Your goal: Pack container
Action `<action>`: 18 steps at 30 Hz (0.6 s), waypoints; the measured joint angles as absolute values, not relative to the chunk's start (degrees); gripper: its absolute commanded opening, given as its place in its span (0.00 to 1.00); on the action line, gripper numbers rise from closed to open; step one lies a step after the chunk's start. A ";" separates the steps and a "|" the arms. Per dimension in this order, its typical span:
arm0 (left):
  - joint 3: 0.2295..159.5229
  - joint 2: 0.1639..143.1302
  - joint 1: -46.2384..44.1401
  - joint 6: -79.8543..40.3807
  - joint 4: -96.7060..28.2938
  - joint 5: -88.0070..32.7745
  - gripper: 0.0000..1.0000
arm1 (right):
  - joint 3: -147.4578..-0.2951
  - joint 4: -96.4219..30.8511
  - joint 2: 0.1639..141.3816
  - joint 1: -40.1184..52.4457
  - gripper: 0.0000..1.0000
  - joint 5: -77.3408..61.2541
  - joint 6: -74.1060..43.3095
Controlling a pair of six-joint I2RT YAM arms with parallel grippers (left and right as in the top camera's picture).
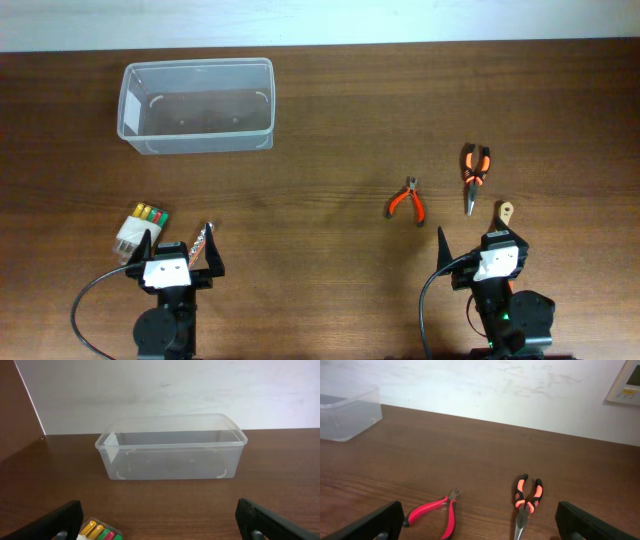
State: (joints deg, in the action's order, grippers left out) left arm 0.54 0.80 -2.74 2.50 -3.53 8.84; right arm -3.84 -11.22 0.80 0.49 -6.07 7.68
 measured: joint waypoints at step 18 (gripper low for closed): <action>0.54 0.80 -2.74 2.50 -3.51 8.84 0.99 | -3.84 -11.22 0.80 0.49 0.99 -6.09 6.35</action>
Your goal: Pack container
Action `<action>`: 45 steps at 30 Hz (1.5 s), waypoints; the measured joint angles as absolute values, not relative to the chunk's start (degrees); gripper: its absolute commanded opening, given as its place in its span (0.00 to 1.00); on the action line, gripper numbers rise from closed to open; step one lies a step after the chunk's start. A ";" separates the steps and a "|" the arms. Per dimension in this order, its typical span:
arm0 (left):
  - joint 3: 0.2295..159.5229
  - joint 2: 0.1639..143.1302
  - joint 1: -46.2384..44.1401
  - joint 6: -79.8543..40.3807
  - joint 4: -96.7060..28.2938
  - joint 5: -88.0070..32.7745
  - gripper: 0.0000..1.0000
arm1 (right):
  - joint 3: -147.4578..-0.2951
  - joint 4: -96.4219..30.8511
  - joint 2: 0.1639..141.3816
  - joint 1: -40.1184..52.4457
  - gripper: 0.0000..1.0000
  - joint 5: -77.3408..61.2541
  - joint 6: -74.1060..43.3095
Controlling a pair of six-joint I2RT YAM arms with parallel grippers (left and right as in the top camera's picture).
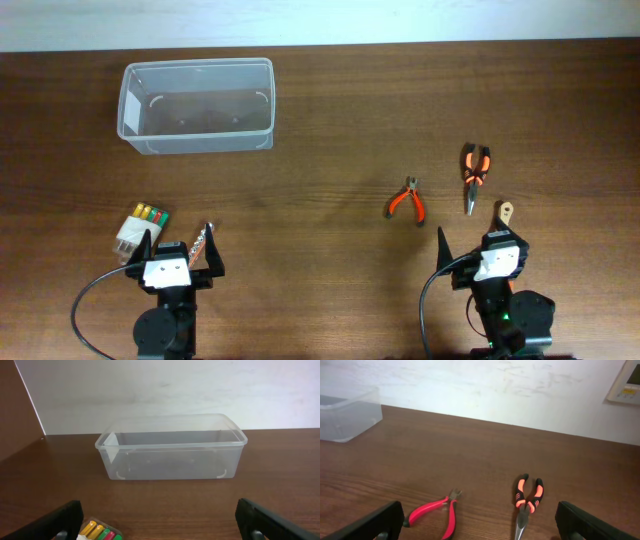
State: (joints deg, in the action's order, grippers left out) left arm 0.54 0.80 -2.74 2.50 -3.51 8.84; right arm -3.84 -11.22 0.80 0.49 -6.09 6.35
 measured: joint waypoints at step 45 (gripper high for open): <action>105.93 98.48 0.78 0.12 -49.23 -7.05 0.98 | -74.61 -61.98 86.35 5.30 0.99 -15.79 2.63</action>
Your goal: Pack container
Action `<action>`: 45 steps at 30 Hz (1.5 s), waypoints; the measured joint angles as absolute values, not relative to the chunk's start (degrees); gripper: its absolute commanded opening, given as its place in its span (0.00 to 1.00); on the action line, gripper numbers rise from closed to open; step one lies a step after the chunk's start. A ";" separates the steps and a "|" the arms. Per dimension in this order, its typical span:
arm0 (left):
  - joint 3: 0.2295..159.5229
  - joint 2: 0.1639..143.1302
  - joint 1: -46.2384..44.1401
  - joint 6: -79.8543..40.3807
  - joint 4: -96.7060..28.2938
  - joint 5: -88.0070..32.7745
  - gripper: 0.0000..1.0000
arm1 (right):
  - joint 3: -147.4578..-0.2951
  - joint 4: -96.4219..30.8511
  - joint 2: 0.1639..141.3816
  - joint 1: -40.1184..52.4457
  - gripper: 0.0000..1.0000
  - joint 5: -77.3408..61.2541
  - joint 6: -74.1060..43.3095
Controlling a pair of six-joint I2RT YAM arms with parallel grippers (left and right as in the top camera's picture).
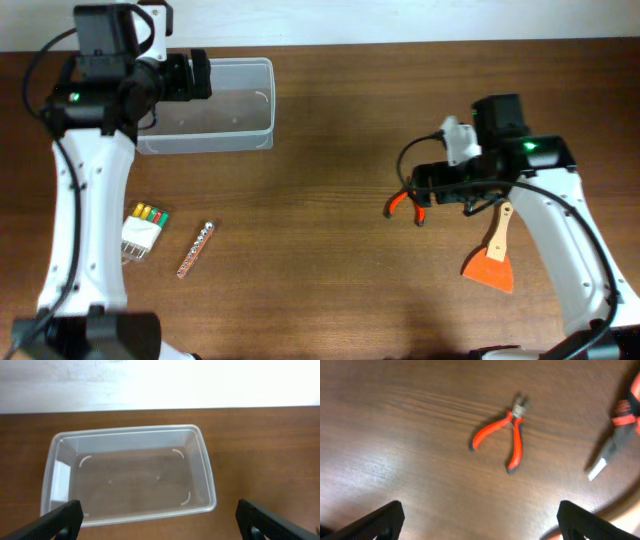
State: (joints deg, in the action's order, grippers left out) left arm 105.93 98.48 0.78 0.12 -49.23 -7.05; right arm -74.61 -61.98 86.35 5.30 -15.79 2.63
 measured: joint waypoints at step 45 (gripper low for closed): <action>106.00 116.51 16.08 -14.33 -41.30 9.28 0.02 | -74.63 -61.82 86.41 19.16 0.54 -9.02 5.39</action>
State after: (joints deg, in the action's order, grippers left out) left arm 106.00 116.51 16.08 -14.33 -41.30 9.28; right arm -74.63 -61.82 86.41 19.16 -9.02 5.39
